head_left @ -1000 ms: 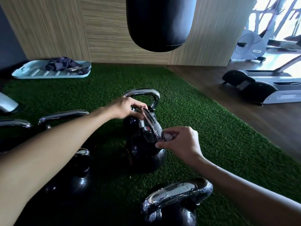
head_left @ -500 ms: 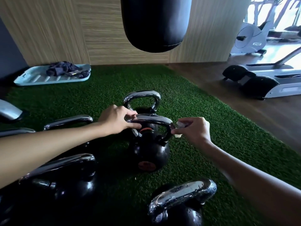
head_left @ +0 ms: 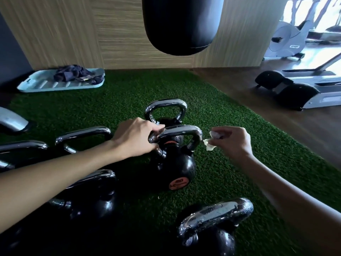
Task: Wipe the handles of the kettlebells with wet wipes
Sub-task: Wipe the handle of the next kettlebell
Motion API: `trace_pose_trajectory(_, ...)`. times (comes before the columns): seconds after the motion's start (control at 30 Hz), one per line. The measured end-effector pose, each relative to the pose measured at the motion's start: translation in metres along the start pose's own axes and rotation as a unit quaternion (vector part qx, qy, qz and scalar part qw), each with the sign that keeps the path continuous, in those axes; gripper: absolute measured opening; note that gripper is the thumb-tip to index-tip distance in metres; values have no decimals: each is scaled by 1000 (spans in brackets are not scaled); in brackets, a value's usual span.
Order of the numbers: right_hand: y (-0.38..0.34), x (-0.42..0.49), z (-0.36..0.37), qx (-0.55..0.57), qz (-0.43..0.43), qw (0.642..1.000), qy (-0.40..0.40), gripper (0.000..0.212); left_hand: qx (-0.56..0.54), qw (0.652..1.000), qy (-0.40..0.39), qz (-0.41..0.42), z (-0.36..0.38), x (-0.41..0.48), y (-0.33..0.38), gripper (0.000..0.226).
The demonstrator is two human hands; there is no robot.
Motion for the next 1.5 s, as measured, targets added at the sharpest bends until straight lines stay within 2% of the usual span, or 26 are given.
trace_pose_trajectory(0.07,-10,-14,-19,32,7,999,-30,51,-38,997,44,50,-4,2,14,56)
trace_pose_trajectory(0.1,-17,-22,-29,47,12,998,-48,55,-78,995,9,64,-6,8,24,51)
trace_pose_trajectory(0.13,-27,-30,-40,61,14,996,-63,58,-120,988,-69,69,-10,16,33,47)
trace_pose_trajectory(0.2,-48,-48,-63,84,18,993,-79,55,-153,945,-276,88,-19,29,55,36)
trace_pose_trajectory(0.27,-65,-64,-86,82,17,991,-103,46,-144,896,-402,125,-29,31,79,32)
trace_pose_trajectory(0.37,-76,-84,-111,32,1,988,-153,44,-158,856,-463,168,-30,16,105,38)
trace_pose_trajectory(0.47,-65,-100,-126,23,-12,978,-207,42,-170,837,-495,162,-34,-1,121,51)
trace_pose_trajectory(0.53,-52,-109,-134,20,-32,970,-239,37,-171,841,-492,148,-41,-10,128,53)
trace_pose_trajectory(0.6,-35,-114,-136,10,-78,967,-241,31,-172,859,-466,123,-45,-20,134,48)
trace_pose_trajectory(0.7,-15,-119,-132,-7,-195,962,-191,21,-168,901,-392,80,-48,-42,143,41)
trace_pose_trajectory(0.77,-3,-125,-126,-2,-281,946,-161,17,-175,925,-334,38,-46,-54,147,36)
trace_pose_trajectory(0.87,9,-133,-119,-43,-381,916,-116,26,-183,933,-308,-20,-50,-63,153,32)
trace_pose_trajectory(0.97,9,-140,-119,-58,-408,905,-105,39,-179,936,-300,-42,-62,-68,163,30)
trace_pose_trajectory(1.1,12,-137,-120,-59,-409,896,-160,54,-159,941,-295,-46,-73,-73,173,34)
trace_pose_trajectory(1.2,10,-132,-116,-27,-389,906,-167,45,-164,943,-283,-59,-75,-78,174,36)
trace_pose_trajectory(1.33,0,-136,-116,-13,-392,910,-136,34,-161,952,-251,-66,-67,-87,169,38)
trace_pose_trajectory(1.43,9,-136,-126,-33,-387,917,-88,32,-122,960,-251,-30,-59,-84,170,56)
trace_pose_trajectory(1.5,23,-134,-134,-32,-358,930,-72,32,-95,962,-256,-2,-56,-81,176,59)
Point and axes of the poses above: each hand's wrist, its own x-axis towards the middle knuckle, its own z-axis out of the palm, y = z × x, the point moved 2 cm from there along x, towards the middle knuckle, and after that the axes turned 15 degrees about y, right-handed, at the moved point
